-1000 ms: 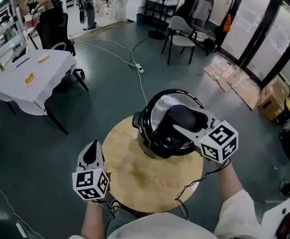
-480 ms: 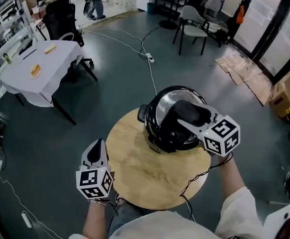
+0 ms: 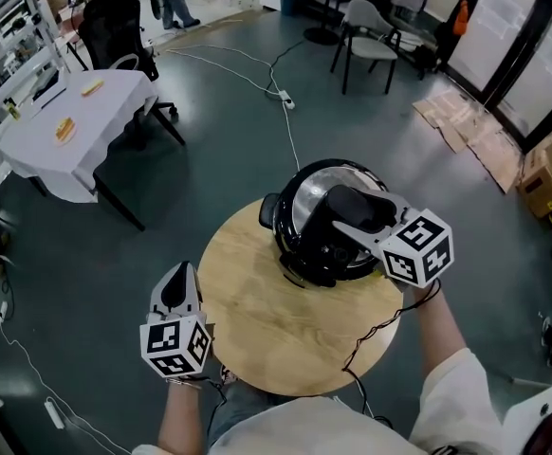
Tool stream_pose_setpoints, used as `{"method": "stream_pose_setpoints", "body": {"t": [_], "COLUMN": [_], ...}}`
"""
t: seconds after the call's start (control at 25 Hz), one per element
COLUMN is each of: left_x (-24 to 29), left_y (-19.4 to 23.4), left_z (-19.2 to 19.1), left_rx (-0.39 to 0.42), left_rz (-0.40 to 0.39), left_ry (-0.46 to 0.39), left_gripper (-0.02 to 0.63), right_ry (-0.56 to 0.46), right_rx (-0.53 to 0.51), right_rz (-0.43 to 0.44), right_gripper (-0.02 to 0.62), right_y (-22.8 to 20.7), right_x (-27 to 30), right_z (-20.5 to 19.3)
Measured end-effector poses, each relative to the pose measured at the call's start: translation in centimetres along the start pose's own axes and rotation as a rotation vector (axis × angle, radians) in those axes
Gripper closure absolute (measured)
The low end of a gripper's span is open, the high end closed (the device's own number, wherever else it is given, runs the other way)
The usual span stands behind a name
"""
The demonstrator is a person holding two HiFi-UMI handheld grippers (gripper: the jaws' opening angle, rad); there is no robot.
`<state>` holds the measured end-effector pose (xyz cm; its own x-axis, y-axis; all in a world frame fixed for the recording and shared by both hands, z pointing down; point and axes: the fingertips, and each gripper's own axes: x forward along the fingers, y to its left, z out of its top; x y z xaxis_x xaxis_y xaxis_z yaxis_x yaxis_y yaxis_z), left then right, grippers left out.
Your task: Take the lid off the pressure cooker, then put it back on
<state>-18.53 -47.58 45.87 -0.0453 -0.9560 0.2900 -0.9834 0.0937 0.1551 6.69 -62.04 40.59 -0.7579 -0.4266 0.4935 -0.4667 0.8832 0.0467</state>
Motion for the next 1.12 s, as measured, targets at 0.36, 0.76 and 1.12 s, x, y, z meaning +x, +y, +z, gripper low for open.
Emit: {"method": "stream_pose_setpoints", "body": {"t": [0.36, 0.76, 1.12], "left_x": [0.7, 0.8, 0.9], "left_y": [0.2, 1.2, 2.0], "left_z": [-0.4, -0.7, -0.6], "left_rx": [-0.004, -0.012, -0.022], "left_rz": [-0.002, 0.01, 0.025], "left_ry": [0.015, 0.026, 0.028], "left_gripper": [0.612, 0.612, 0.611], "right_ry": [0.025, 0.048, 0.044], "right_rx": [0.009, 0.022, 0.03], "right_rz": [0.027, 0.038, 0.039], "right_gripper": [0.311, 0.311, 0.311], "right_y": [-0.2, -0.5, -0.6], "right_x": [1.1, 1.8, 1.8], "right_z": [-0.5, -1.3, -1.3]}}
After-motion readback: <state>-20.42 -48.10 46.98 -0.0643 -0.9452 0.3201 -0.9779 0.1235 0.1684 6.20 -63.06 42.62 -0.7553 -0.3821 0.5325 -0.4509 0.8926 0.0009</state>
